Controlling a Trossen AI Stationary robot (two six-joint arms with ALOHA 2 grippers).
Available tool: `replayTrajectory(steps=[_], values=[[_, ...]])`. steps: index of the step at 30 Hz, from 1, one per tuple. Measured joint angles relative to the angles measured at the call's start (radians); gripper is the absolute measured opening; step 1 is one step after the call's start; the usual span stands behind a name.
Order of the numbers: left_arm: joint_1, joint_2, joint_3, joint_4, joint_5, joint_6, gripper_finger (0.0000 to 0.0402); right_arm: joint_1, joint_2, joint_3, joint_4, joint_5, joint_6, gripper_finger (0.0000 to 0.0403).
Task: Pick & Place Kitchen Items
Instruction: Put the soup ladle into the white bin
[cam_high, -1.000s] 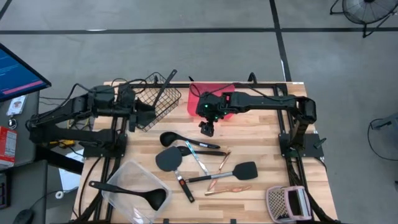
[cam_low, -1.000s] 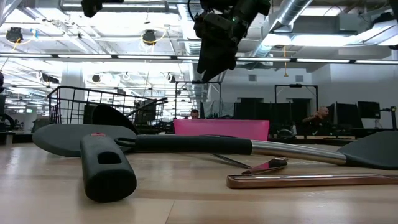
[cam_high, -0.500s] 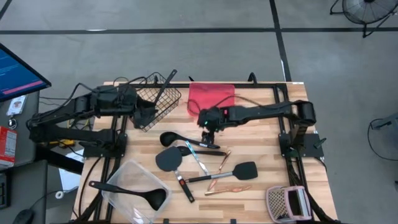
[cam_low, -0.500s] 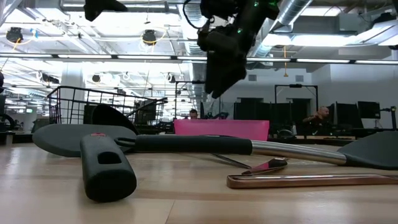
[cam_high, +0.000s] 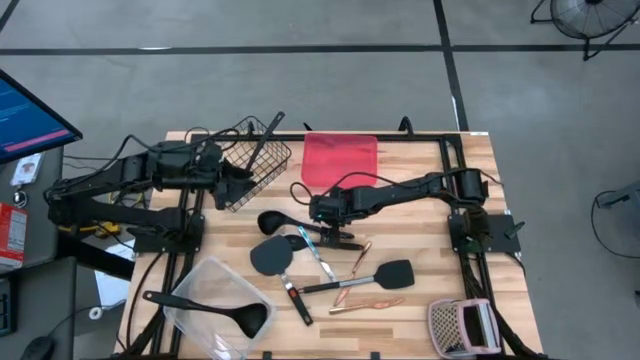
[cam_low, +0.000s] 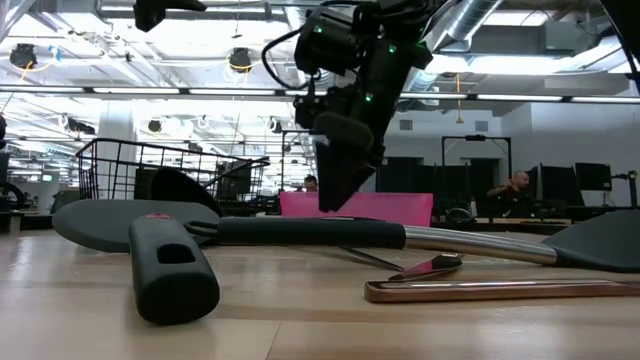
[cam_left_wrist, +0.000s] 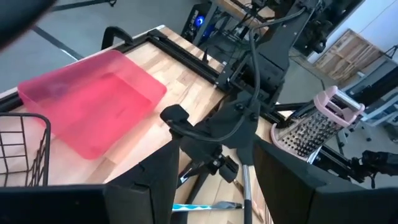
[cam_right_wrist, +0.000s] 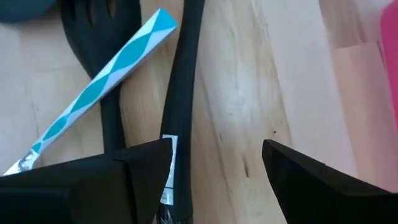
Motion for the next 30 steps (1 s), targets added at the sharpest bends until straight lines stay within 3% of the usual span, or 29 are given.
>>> replayTrajectory(steps=[16,24,27,30], values=[[0.000,-0.001,0.000,-0.004,0.001,0.000,0.0185,0.048,0.000,-0.005,0.038,-0.006,0.041,0.0250],[0.000,0.000,0.000,-0.001,0.001,0.000,0.0186,0.058,0.064,-0.027,0.072,-0.019,0.058,0.0247],[0.000,-0.001,0.000,0.002,0.001,0.000,0.0186,0.048,0.073,-0.026,0.061,-0.019,0.069,0.0219],[0.000,-0.001,0.000,0.002,0.001,0.000,0.0186,0.047,0.076,-0.026,0.057,-0.018,0.082,0.0150]])
